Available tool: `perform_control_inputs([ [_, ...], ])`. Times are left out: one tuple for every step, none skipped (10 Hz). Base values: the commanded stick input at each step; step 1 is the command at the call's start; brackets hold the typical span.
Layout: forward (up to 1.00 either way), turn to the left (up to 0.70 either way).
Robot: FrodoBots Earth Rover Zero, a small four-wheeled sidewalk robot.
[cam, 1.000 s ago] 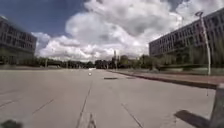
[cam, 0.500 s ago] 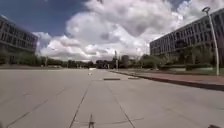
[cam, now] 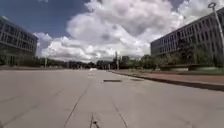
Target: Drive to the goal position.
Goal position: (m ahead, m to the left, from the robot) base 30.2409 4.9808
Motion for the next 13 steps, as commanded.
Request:
perform_control_inputs([
  [1.00,0.00],
  [1.00,0.00],
  [1.00,0.00],
  [1.00,0.00],
  [1.00,0.00],
  [1.00,0.00],
  [1.00,0.00],
  [1.00,0.00],
  [1.00,0.00],
  [1.00,0.00],
  [1.00,0.00],
  [1.00,0.00],
  [1.00,0.00],
])
